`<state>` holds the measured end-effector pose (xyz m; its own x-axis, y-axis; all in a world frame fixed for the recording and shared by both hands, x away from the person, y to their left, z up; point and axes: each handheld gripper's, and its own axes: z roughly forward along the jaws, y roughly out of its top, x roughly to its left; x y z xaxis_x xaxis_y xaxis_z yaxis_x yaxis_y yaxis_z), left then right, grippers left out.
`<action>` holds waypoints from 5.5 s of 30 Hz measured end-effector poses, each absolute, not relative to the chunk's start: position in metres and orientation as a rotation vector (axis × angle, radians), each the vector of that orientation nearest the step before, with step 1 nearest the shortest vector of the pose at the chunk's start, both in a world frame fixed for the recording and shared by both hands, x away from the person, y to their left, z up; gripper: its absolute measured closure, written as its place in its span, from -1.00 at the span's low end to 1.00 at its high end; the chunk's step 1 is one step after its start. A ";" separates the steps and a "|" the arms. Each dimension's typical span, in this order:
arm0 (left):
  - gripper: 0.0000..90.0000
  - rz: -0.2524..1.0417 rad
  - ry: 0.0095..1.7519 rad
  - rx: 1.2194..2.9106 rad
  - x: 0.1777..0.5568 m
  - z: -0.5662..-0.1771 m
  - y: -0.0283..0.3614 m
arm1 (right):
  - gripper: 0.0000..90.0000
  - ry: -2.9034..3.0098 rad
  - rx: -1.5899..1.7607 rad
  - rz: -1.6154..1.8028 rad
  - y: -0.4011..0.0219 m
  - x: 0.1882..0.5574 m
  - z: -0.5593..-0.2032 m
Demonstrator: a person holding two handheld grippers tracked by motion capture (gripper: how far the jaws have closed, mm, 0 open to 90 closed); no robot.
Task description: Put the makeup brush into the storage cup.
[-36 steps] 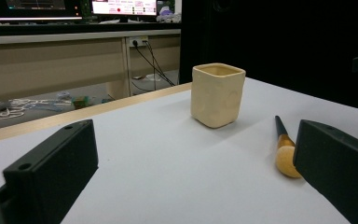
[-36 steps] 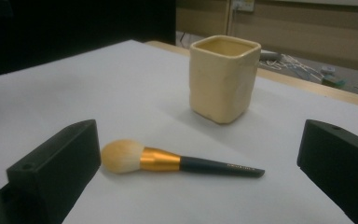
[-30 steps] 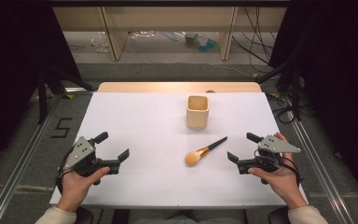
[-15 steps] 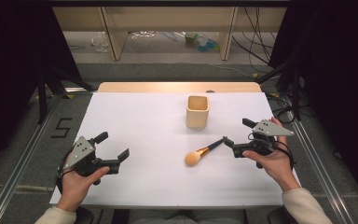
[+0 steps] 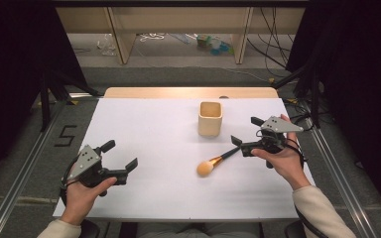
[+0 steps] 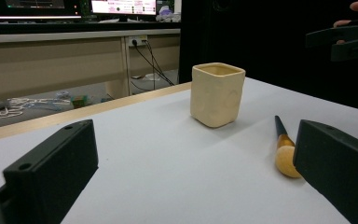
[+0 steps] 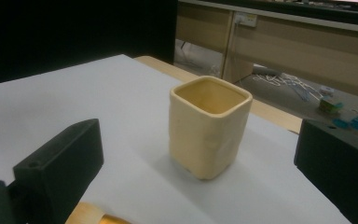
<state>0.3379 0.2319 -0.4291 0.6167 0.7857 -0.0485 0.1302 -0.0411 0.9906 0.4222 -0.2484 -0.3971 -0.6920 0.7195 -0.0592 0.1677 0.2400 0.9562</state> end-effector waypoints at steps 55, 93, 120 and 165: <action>-1.00 0.621 0.797 1.539 0.338 -0.429 0.232 | -0.88 2.267 0.702 1.341 -0.200 0.477 -0.388; -1.00 0.623 0.804 1.542 0.339 -0.430 0.233 | -0.65 2.978 0.367 0.500 -0.173 0.490 -0.420; -1.00 0.622 0.800 1.544 0.339 -0.430 0.233 | -0.64 3.055 0.240 0.196 -0.155 0.496 -0.452; -1.00 0.614 0.799 1.545 0.339 -0.430 0.233 | -0.17 3.079 0.208 0.110 -0.150 0.498 -0.455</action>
<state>0.3389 0.2327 -0.4305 0.6209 0.7813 -0.0631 0.1407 -0.0319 0.9895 0.4976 -0.1497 -0.4551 -0.9895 0.1360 -0.0490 0.1321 0.9884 0.0747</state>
